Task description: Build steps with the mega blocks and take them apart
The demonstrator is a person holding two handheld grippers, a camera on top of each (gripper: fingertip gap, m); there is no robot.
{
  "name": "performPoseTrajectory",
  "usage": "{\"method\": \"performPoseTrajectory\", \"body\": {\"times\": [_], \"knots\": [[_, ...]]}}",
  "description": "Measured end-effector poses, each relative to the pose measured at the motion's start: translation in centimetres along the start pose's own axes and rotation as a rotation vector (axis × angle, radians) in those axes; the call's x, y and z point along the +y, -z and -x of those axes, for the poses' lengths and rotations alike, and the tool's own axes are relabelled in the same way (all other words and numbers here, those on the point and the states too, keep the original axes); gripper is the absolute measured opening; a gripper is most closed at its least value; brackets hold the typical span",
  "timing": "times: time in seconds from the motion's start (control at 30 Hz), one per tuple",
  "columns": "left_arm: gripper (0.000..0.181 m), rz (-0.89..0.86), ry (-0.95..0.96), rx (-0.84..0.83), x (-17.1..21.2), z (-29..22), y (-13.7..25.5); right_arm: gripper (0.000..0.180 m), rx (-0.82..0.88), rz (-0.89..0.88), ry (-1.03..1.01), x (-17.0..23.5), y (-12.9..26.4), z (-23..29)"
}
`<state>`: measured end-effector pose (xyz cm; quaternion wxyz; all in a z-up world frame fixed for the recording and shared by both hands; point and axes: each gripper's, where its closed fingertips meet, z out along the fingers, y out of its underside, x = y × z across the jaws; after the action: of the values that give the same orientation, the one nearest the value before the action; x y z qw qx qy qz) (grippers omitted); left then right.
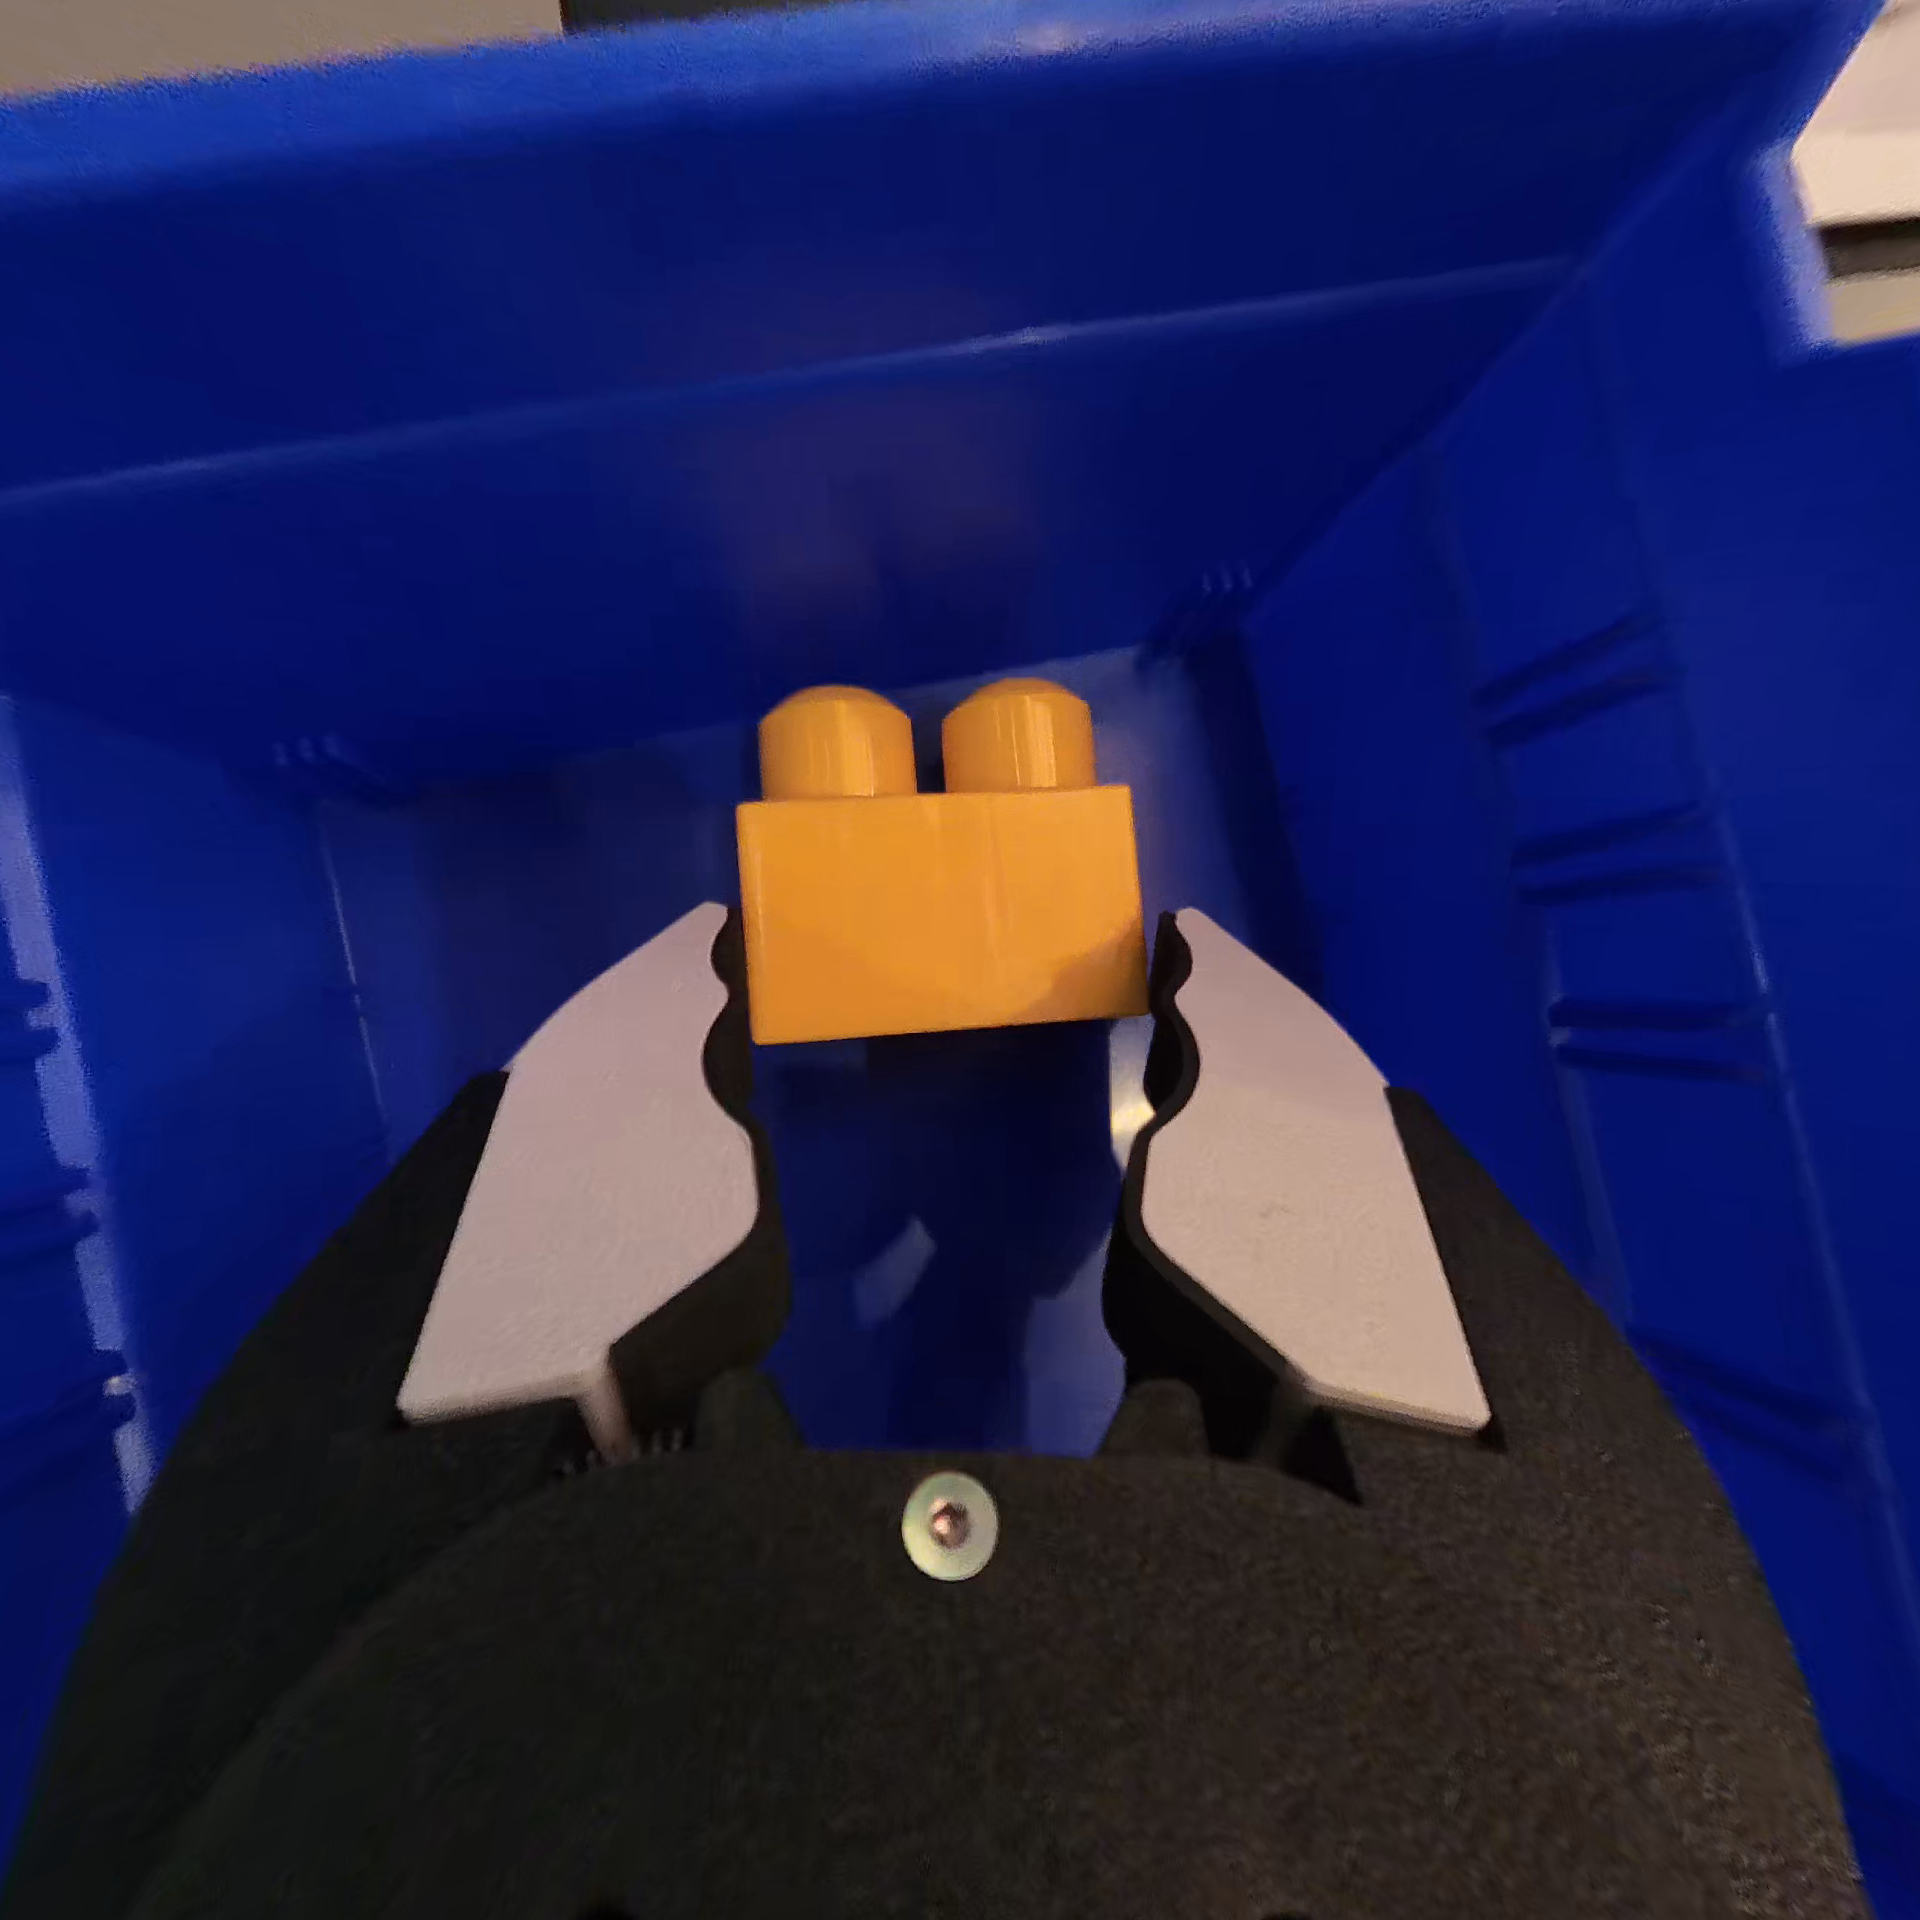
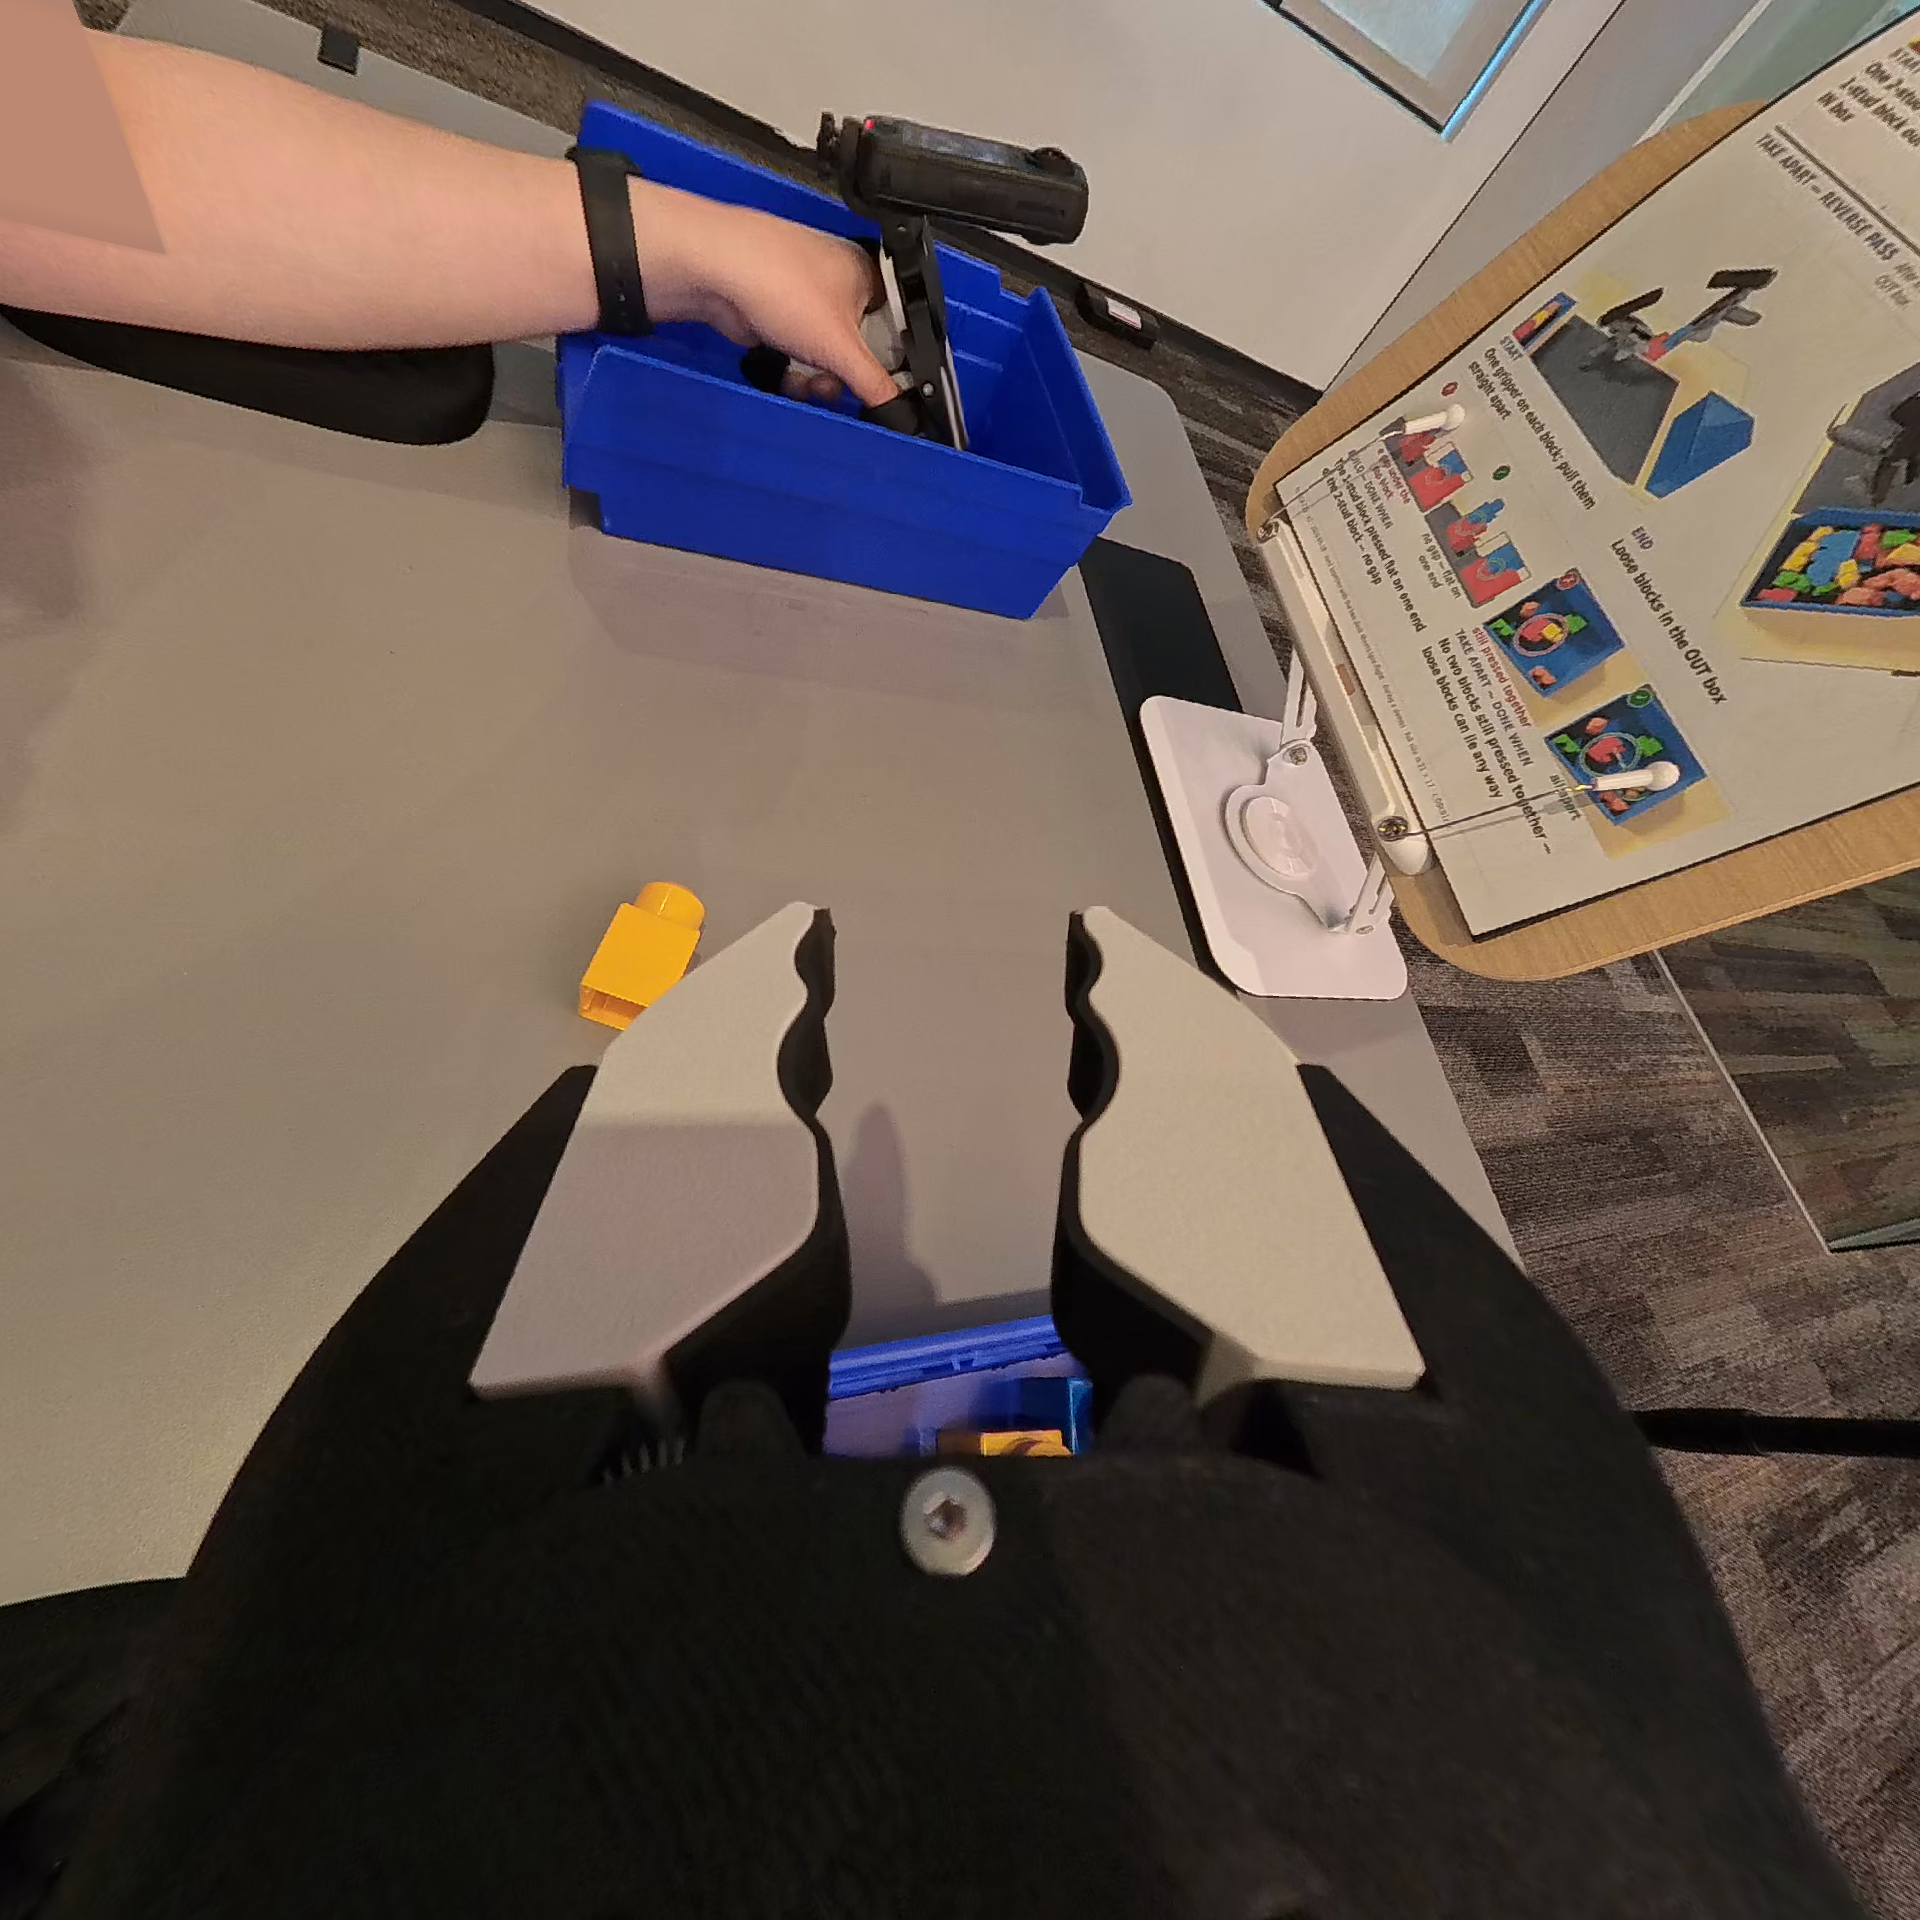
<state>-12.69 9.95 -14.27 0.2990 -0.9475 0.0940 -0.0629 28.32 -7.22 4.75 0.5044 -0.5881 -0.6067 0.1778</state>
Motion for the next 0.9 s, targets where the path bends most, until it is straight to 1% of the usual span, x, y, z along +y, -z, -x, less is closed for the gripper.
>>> {"method": "performPoseTrajectory", "body": {"times": [0.1,0.17,0.27,0.4,0.57,0.63,0.7,0.8,0.87,0.9], "knots": [[0.078,0.09,-0.047,-0.031,1.5,0.2,-0.6,0.043,-0.004,0.009,0.0,0.2,-0.2,0.1],[0.077,0.091,-0.091,-0.044,1.4,0.1,-0.5,0.043,-0.005,0.013,0.004,0.1,-0.3,0.2],[0.077,0.099,-0.1,-0.034,1.4,0.0,-0.4,0.043,-0.012,0.012,0.009,0.0,-0.5,0.4],[0.077,0.054,-0.096,-0.005,0.7,0.2,1.1,0.043,-0.023,0.019,0.003,0.3,-0.8,0.6],[0.076,-0.073,-0.04,0.184,-1.5,-1.9,4.4,0.043,-0.024,0.022,-0.011,0.5,-1.9,0.4],[0.076,-0.154,-0.064,0.241,-3.0,-3.3,6.6,0.043,0.001,0.0,-0.053,0.0,-2.7,-0.2],[0.076,-0.251,-0.129,0.279,-4.6,-5.6,9.4,0.043,0.031,-0.059,-0.163,-1.1,-3.9,-1.1],[0.076,-0.439,-0.289,0.359,-6.9,-11.8,14.2,0.044,0.03,-0.2,-0.434,-3.7,-5.9,-1.8],[0.076,-0.539,-0.388,0.441,-7.1,-17.5,16.6,0.044,-0.048,-0.324,-0.649,-5.5,-7.1,-1.4],[0.076,-0.575,-0.444,0.451,-6.9,-20.1,17.2,0.044,-0.109,-0.373,-0.749,-6.1,-7.6,-0.8]]}}
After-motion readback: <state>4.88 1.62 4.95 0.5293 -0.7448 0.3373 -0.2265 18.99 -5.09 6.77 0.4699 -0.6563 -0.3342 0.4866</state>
